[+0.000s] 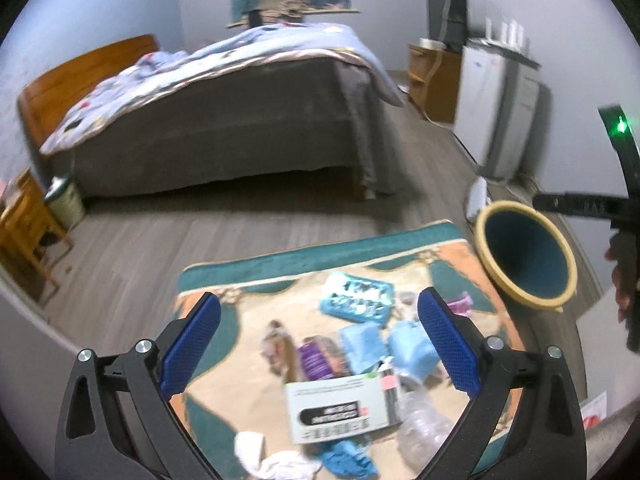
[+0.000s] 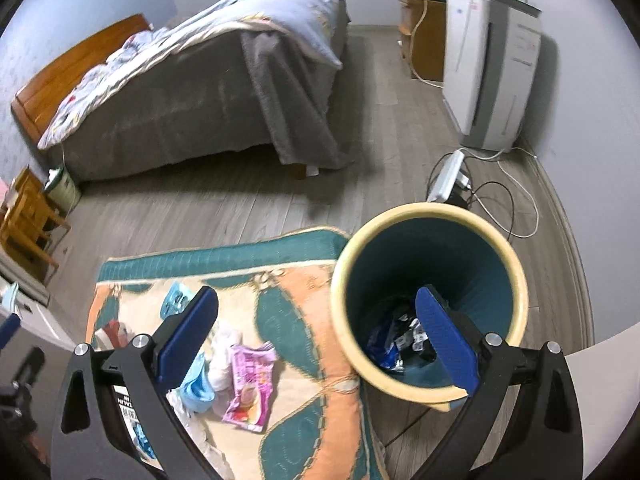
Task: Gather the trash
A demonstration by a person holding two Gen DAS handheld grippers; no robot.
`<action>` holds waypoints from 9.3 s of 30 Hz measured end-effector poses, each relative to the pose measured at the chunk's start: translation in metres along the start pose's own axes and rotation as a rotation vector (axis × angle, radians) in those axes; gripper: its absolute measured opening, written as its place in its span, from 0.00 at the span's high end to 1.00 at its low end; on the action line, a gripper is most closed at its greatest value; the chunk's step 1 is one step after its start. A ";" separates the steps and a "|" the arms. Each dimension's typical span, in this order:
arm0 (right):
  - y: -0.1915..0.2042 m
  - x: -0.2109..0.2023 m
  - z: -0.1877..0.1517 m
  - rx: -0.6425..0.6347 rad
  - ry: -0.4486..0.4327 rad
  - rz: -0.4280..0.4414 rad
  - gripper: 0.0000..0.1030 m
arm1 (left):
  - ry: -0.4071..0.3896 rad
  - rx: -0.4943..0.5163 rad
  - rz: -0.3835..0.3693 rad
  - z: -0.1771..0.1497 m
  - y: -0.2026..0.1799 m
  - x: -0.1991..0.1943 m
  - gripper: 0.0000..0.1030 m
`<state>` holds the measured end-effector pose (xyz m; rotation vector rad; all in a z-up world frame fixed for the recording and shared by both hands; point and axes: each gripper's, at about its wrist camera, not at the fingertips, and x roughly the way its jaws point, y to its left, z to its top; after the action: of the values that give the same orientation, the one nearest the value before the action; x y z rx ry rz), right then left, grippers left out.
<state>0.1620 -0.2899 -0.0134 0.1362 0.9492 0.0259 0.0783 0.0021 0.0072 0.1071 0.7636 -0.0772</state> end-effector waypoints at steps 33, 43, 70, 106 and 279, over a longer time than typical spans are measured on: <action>0.055 0.091 -0.070 -0.139 0.176 -0.163 0.06 | 0.251 -0.109 0.007 -0.048 0.047 0.106 0.05; 0.058 0.111 -0.079 -0.157 0.207 -0.164 0.06 | 0.329 -0.104 -0.013 -0.054 0.045 0.130 0.22; 0.069 0.118 -0.081 -0.160 0.276 -0.048 0.96 | 0.297 -0.094 0.035 -0.043 0.060 0.125 0.89; 0.045 -0.014 0.007 -0.141 -0.137 -0.019 0.99 | 0.068 -0.026 -0.088 0.008 0.012 0.072 0.89; 0.179 0.004 -0.112 -0.345 0.048 0.025 0.71 | 0.149 -0.150 0.015 -0.094 0.066 -0.004 0.82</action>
<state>0.0803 -0.1007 -0.0577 -0.1717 0.9768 0.2154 0.0179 0.0793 -0.0530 -0.0248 0.9149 0.0027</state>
